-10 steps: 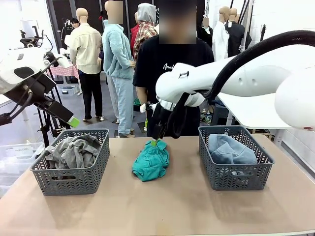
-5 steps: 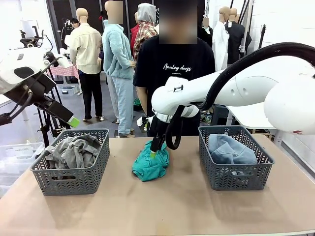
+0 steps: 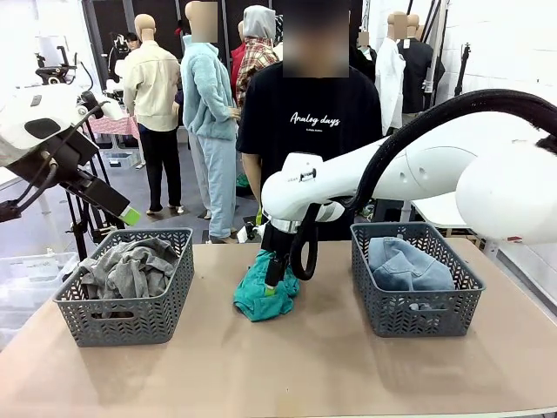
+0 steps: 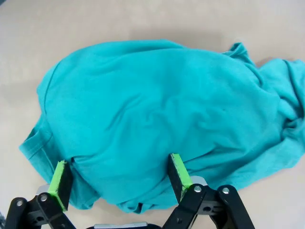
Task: Sort the tops and bottoms.
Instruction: Lift clothes from the center of the table with your right hand.
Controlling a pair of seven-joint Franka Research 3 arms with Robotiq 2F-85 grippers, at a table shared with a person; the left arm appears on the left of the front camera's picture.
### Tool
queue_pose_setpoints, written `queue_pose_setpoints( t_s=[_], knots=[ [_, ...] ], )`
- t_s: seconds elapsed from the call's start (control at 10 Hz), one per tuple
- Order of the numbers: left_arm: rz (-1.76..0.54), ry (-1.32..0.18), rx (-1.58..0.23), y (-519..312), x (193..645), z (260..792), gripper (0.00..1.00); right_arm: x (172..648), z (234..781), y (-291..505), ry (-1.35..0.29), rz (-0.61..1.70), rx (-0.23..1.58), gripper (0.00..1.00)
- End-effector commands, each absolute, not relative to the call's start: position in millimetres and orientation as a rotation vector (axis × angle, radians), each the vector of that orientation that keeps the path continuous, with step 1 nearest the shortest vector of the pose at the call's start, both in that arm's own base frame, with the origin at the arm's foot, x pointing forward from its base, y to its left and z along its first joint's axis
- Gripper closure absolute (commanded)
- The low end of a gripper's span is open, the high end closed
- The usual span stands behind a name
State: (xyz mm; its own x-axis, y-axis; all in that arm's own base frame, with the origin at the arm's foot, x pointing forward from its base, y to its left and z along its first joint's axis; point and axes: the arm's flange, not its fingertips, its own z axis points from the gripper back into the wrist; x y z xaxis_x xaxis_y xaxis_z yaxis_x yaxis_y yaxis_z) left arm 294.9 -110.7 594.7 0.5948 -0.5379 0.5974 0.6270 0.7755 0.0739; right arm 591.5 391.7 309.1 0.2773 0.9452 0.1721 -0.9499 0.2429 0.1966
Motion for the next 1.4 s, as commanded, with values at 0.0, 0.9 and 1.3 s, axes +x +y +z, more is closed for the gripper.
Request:
queue_pose_setpoints(
  t_s=[0.0,0.9,1.3],
  knots=[
    [-0.680,-0.645,-0.162,-109.2,295.1,595.2,0.00,589.4,310.8,390.9,0.024,1.334,0.247,0.00],
    [-0.680,-0.645,-0.162,-109.2,295.1,595.2,0.00,592.1,318.3,385.6,0.031,1.332,0.253,1.00],
    [-0.680,-0.645,-0.162,-109.2,295.1,595.2,0.00,589.2,355.4,380.0,-0.037,1.274,0.286,1.00]
  ],
)
